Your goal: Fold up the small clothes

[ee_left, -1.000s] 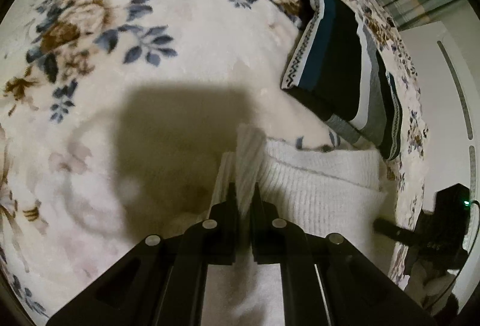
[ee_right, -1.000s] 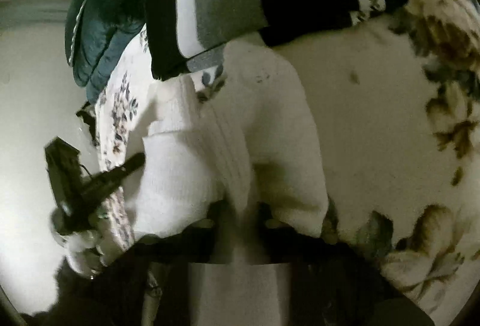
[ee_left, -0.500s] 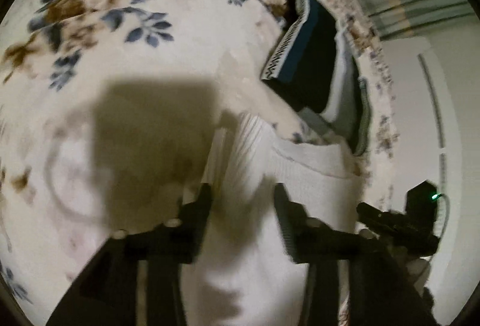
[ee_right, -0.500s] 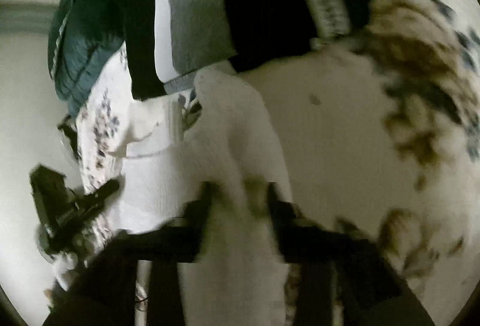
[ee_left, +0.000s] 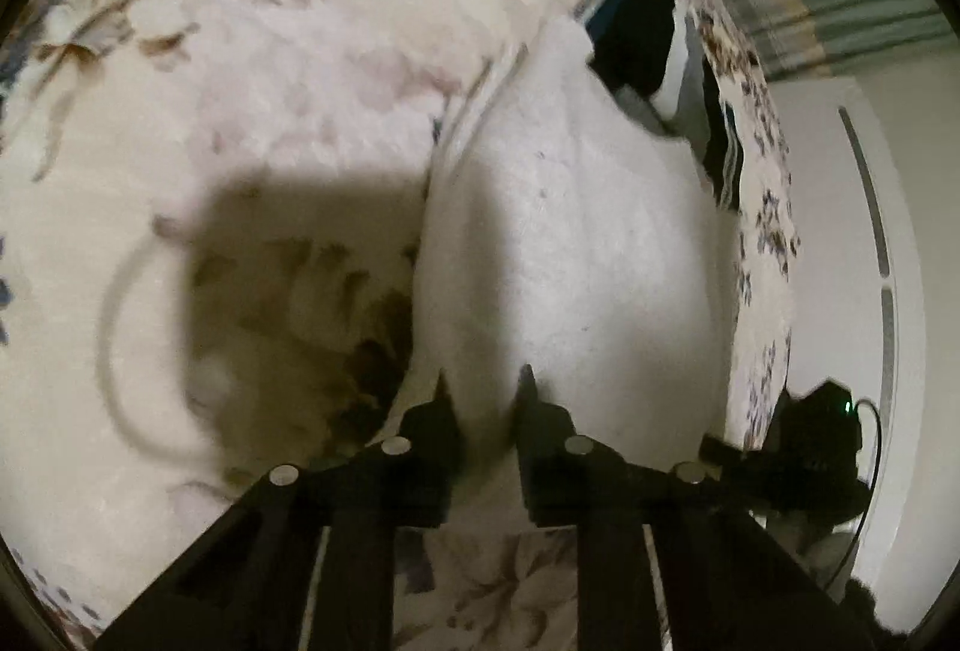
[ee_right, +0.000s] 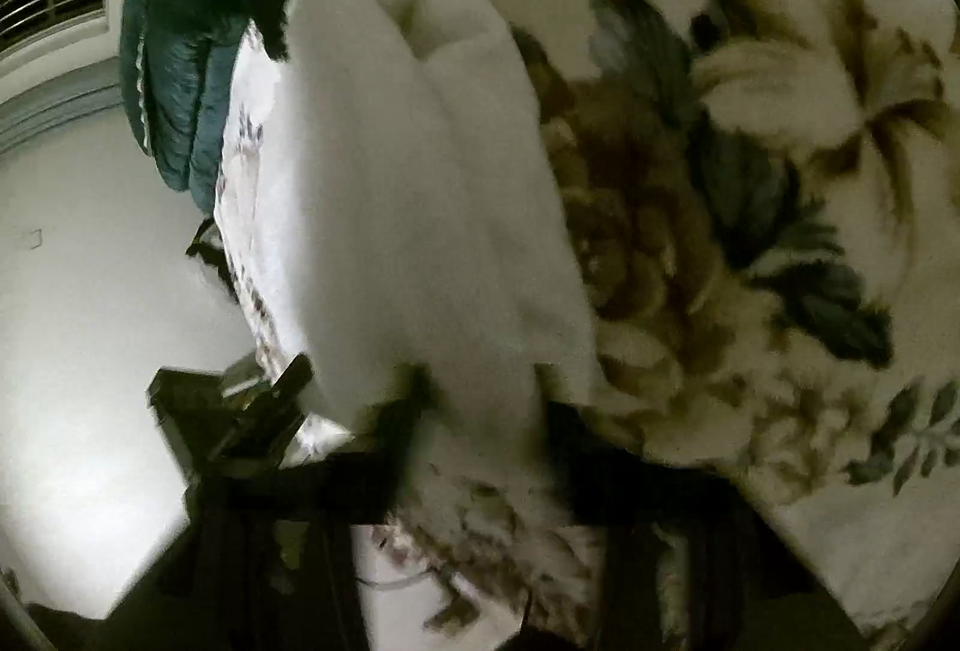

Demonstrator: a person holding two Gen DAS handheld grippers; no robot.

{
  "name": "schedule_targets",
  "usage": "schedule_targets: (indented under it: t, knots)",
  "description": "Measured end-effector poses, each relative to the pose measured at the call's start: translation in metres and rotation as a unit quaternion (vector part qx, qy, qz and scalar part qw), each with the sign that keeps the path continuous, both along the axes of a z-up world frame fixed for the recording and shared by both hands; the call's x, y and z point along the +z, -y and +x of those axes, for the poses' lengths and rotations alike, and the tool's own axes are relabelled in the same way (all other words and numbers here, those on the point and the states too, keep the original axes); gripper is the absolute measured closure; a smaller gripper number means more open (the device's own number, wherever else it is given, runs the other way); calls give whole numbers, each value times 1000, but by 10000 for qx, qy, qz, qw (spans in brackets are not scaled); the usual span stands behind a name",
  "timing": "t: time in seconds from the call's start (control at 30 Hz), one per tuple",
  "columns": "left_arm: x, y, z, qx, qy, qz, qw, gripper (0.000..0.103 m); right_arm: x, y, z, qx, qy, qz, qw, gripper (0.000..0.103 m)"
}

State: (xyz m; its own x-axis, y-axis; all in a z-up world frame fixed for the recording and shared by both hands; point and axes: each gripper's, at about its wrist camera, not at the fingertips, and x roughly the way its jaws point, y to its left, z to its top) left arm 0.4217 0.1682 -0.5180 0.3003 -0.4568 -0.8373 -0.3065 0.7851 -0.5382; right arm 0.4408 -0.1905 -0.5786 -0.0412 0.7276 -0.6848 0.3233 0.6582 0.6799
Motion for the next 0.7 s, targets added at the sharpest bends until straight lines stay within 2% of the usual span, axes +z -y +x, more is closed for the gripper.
schedule_targets:
  t: [0.07,0.1,0.13,0.2,0.3,0.33,0.37,0.5,0.53,0.57,0.6,0.63,0.67,0.7]
  knots:
    - [-10,-5,3,29,-124,-89,9999,93,6,4,0,-84,182,-366,9991,95]
    - [-12,-6,5,23,-169,-99,9998,92,6,6,0,-101,271,-758,9967,96]
    - [-12,-5,6,-47,-186,-141,9997,92,3,5,1,-16,218,-856,9961,96]
    - [-5,0,12,-271,-269,-147,9992,80,2,-4,6,309,159,-851,9958,95]
    - [15,-3,27,-434,-15,57,9990,67,27,-13,26,588,609,-933,9920,84]
    - [17,-2,31,-448,85,122,9989,55,34,-14,33,584,745,-977,9907,68]
    - [21,-2,44,-455,258,312,9981,50,42,-15,45,582,941,-1077,9880,55]
    - [24,13,97,-715,661,868,9915,50,42,-24,94,449,1320,-1333,9812,53]
    - [23,24,116,-893,740,1056,9876,50,40,-28,104,457,1389,-1359,9799,53]
    - [20,32,128,-1017,769,1181,9848,52,38,-35,115,487,1468,-1339,9789,53]
    - [17,37,135,-1123,773,1308,9820,63,36,-36,124,533,1506,-1323,9782,54]
    - [13,43,143,-1225,756,1408,9795,84,36,-40,130,551,1558,-1357,9769,68]
    - [9,45,146,-1300,681,1386,9794,99,37,-44,134,536,1641,-1354,9756,100]
    - [10,45,149,-1249,707,1293,9812,100,38,-46,140,550,1695,-1406,9739,98]
